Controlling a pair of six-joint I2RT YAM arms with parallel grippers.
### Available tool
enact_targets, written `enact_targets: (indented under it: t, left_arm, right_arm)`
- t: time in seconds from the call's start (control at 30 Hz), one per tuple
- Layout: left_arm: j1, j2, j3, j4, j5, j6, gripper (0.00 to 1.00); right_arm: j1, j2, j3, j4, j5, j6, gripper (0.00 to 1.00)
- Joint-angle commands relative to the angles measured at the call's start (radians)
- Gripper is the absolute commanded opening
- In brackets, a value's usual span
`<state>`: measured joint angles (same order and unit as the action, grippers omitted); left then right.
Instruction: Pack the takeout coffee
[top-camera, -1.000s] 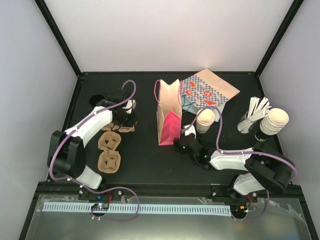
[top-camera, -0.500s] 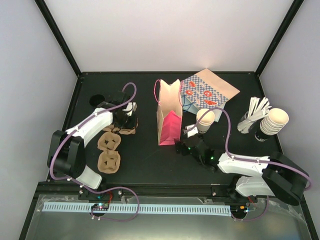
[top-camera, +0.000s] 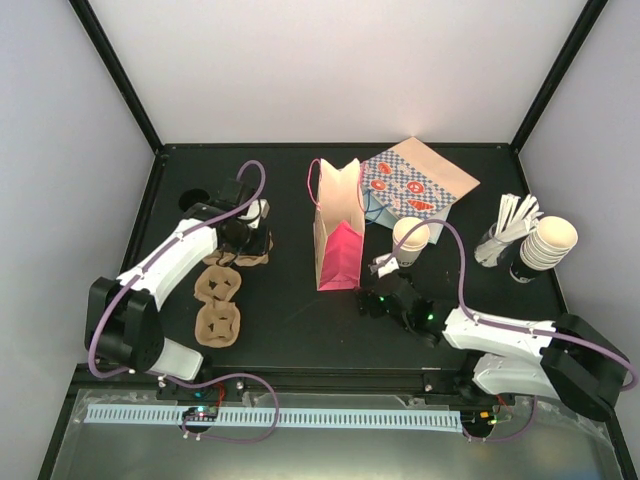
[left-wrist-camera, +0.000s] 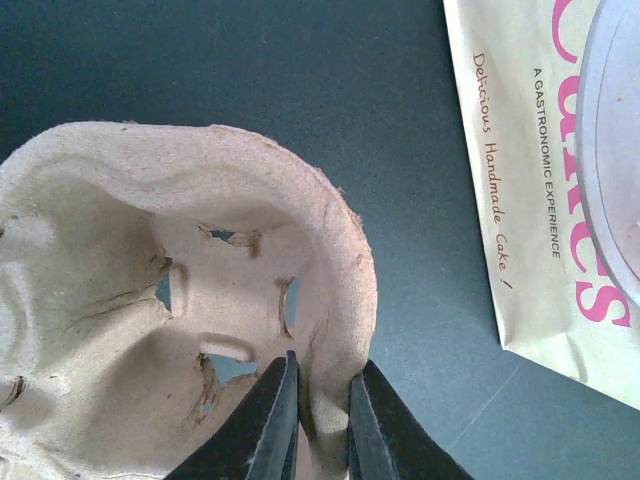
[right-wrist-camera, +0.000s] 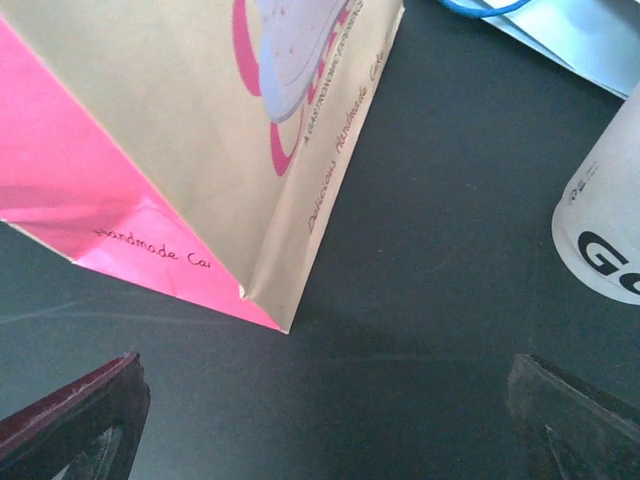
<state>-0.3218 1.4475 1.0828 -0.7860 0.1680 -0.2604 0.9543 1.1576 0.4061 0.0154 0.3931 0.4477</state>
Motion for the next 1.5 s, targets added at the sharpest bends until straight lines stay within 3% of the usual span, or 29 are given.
enact_targets:
  t: [0.0, 0.27, 0.47, 1.0, 1.3, 1.47]
  left_arm:
    - [0.004, -0.021, 0.056, -0.037, -0.019, 0.022, 0.15]
    - [0.004, -0.028, 0.080, -0.045, -0.004, 0.026, 0.15]
    - [0.004, -0.062, 0.065, -0.051, 0.050, 0.033, 0.15]
    - [0.004, -0.132, 0.015, -0.048, 0.195, 0.042, 0.17]
    - [0.001, -0.285, -0.006, -0.094, 0.230, 0.036, 0.18]
    - [-0.052, -0.395, -0.100, -0.059, 0.304, -0.047, 0.18]
  right_arm:
    - [0.004, -0.043, 0.015, -0.017, -0.033, -0.029, 1.00]
    - [0.004, -0.138, -0.009, -0.033, -0.082, -0.031, 1.00]
    - [0.005, -0.206, 0.026, -0.070, -0.246, -0.088, 0.99]
    - [0.080, -0.028, 0.308, -0.077, -0.398, -0.039, 0.83]
    - [0.080, -0.079, 0.263, -0.081, -0.366, 0.016, 0.83]
    - [0.080, -0.109, 0.213, -0.100, -0.398, 0.100, 0.83]
